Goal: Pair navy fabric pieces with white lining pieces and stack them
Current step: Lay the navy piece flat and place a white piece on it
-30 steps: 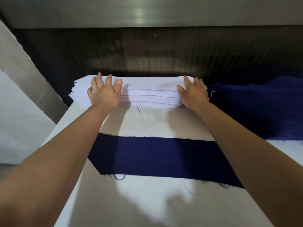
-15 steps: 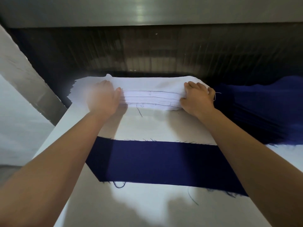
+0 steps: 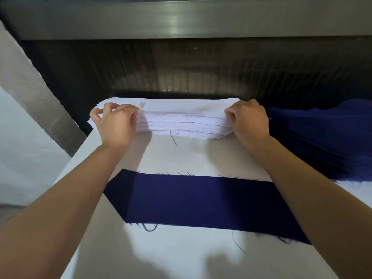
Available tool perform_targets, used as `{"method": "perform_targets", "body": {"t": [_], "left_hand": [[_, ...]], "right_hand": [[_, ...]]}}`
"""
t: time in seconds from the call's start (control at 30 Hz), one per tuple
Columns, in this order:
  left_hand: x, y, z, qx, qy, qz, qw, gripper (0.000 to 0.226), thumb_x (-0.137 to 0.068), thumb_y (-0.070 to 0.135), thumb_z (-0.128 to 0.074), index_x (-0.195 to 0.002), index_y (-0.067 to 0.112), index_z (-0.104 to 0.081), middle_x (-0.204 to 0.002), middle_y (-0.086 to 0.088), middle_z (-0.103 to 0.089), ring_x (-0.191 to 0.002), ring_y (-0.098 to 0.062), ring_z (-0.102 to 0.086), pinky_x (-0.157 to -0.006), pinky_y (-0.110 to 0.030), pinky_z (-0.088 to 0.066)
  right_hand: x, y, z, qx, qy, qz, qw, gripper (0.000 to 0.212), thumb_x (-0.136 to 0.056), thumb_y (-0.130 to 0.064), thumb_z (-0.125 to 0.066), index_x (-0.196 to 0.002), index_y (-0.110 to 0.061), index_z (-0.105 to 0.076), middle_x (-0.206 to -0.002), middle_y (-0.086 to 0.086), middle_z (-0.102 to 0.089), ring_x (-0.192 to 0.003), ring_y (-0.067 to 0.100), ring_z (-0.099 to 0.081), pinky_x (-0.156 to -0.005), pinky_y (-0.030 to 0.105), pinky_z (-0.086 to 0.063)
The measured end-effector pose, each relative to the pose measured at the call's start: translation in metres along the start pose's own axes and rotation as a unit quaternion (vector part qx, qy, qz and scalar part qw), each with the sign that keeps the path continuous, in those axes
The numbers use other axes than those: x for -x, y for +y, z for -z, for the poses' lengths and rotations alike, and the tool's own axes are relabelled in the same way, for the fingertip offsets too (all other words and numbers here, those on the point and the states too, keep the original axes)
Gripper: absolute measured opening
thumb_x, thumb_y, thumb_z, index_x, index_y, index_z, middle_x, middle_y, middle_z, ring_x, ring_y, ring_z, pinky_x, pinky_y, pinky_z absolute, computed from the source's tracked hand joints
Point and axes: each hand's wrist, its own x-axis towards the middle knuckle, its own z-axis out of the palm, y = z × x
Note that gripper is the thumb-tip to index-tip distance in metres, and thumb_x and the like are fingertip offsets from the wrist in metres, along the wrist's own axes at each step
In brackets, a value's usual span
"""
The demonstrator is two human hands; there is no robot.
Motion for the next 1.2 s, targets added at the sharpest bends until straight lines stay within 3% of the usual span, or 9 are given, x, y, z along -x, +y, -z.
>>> {"method": "perform_targets", "body": {"t": [0.07,0.17,0.3,0.53,0.73,0.87,1.0,1.1,1.2], "left_hand": [[0.0,0.001,0.003,0.0,0.006,0.005,1.0,0.025,-0.096,0.009,-0.048,-0.096,0.013,-0.072,-0.103,-0.005,-0.071,-0.111,-0.031,-0.048,-0.092,-0.037,-0.014],[0.001,0.004,0.006,0.008,0.013,0.005,1.0,0.023,-0.096,0.01,-0.049,-0.087,0.013,-0.07,-0.098,-0.004,-0.07,-0.106,-0.03,-0.048,-0.09,-0.037,-0.015],[0.005,0.003,0.01,0.017,0.021,-0.004,1.0,0.019,-0.095,0.01,-0.052,-0.084,0.012,-0.068,-0.1,-0.003,-0.069,-0.104,-0.029,-0.048,-0.089,-0.038,-0.016],[0.012,-0.002,0.014,0.026,0.031,0.009,0.999,0.022,-0.099,0.02,-0.051,-0.098,0.009,-0.07,-0.116,-0.008,-0.061,-0.108,-0.031,-0.045,-0.092,-0.04,-0.019],[0.022,-0.009,0.017,0.039,0.033,0.002,0.999,0.018,-0.095,0.017,-0.059,-0.095,0.007,-0.073,-0.114,-0.01,-0.062,-0.105,-0.036,-0.05,-0.088,-0.036,-0.02],[0.032,-0.009,0.017,0.06,0.014,0.008,0.998,0.014,-0.093,0.011,-0.06,-0.096,0.008,-0.073,-0.114,-0.009,-0.062,-0.105,-0.036,-0.049,-0.086,-0.037,-0.023],[0.037,-0.01,0.02,0.06,0.017,0.003,0.998,0.031,-0.086,-0.009,-0.054,-0.095,0.013,-0.073,-0.112,-0.007,-0.062,-0.105,-0.035,-0.048,-0.083,-0.035,-0.021],[0.038,-0.011,0.024,0.055,0.016,0.011,0.998,0.039,-0.082,-0.015,-0.047,-0.093,0.013,-0.073,-0.111,-0.007,-0.062,-0.1,-0.034,-0.049,-0.08,-0.033,-0.019],[0.04,-0.014,0.024,0.067,0.002,0.028,0.997,0.032,-0.086,-0.009,-0.049,-0.094,0.013,-0.071,-0.112,-0.006,-0.06,-0.084,-0.033,-0.055,-0.075,-0.027,-0.014]], "right_hand": [[-0.001,-0.001,0.001,-0.012,-0.002,0.032,0.999,0.014,-0.088,-0.013,-0.054,-0.077,-0.015,-0.06,-0.106,0.007,-0.057,-0.102,0.029,-0.043,-0.074,0.033,-0.03],[-0.002,-0.003,-0.001,0.024,-0.063,0.06,0.996,0.035,-0.092,-0.036,-0.051,-0.125,-0.023,-0.056,-0.134,0.003,-0.047,-0.12,0.028,-0.037,-0.095,0.037,-0.033],[0.001,-0.002,-0.004,-0.002,0.007,0.049,0.999,0.025,-0.096,-0.017,-0.045,-0.109,-0.014,-0.067,-0.122,0.007,-0.053,-0.111,0.028,-0.043,-0.084,0.033,-0.038],[0.004,-0.008,-0.001,-0.037,-0.005,0.005,0.999,0.022,-0.097,-0.011,-0.046,-0.108,-0.01,-0.065,-0.126,0.009,-0.044,-0.1,0.028,-0.055,-0.073,0.03,-0.045],[0.008,-0.007,0.005,-0.202,0.063,-0.044,0.976,0.008,-0.093,-0.006,-0.054,-0.094,-0.005,-0.062,-0.121,0.008,-0.051,-0.092,0.026,-0.059,-0.078,0.033,-0.05],[0.011,-0.007,0.006,-0.237,0.043,-0.068,0.968,0.004,-0.088,-0.01,-0.062,-0.087,-0.01,-0.059,-0.12,0.005,-0.053,-0.086,0.015,-0.056,-0.075,0.026,-0.047],[0.013,-0.008,0.008,-0.358,0.011,-0.131,0.924,0.01,-0.088,-0.012,-0.064,-0.085,-0.015,-0.056,-0.096,0.007,-0.063,-0.064,0.014,-0.065,-0.061,0.032,-0.054],[0.018,-0.007,0.01,-0.434,0.018,-0.144,0.889,0.026,-0.089,-0.004,-0.06,-0.074,-0.023,-0.051,-0.082,-0.002,-0.061,-0.06,0.01,-0.064,-0.051,0.025,-0.05],[0.024,-0.004,0.011,-0.484,0.043,-0.148,0.861,0.03,-0.087,0.003,-0.057,-0.073,-0.022,-0.051,-0.088,-0.006,-0.061,-0.062,0.008,-0.064,-0.048,0.016,-0.049]]}}
